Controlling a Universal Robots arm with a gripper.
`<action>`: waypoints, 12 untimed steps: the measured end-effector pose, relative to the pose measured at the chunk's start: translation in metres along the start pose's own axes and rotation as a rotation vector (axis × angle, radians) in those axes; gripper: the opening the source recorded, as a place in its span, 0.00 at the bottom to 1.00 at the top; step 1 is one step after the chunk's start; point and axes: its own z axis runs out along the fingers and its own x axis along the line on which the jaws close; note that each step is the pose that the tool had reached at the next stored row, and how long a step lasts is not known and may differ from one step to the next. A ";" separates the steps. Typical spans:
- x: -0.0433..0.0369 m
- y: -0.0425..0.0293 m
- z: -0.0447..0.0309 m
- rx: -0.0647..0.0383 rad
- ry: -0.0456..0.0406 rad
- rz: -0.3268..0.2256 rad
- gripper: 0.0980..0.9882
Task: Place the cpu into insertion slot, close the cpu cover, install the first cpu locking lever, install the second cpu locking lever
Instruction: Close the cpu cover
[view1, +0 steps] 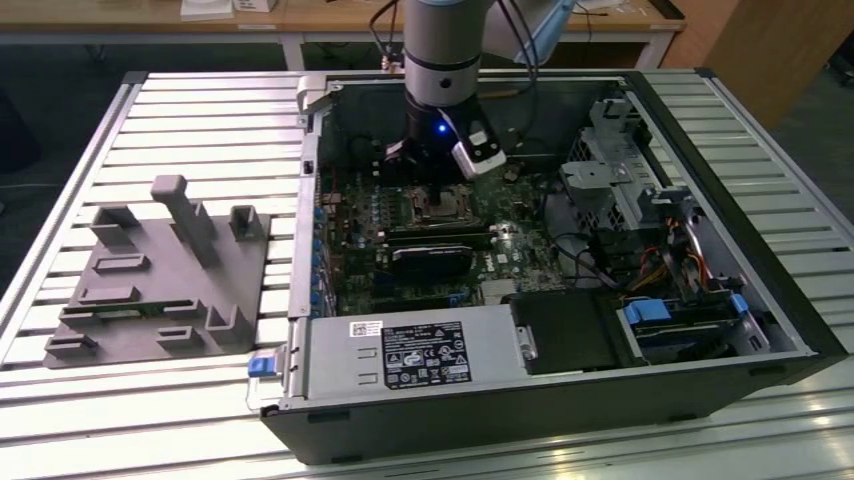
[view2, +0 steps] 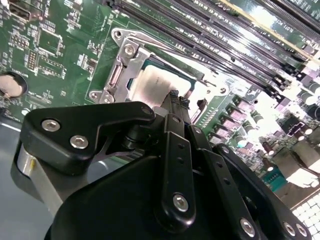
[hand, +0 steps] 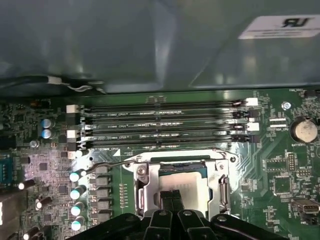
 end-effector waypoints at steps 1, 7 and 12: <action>0.0001 -0.0001 0.0001 0.000 0.0004 -0.010 0.01; 0.0051 -0.0004 0.0005 -0.001 0.0017 -0.049 0.01; 0.0100 -0.0007 0.0019 -0.002 0.0027 -0.073 0.01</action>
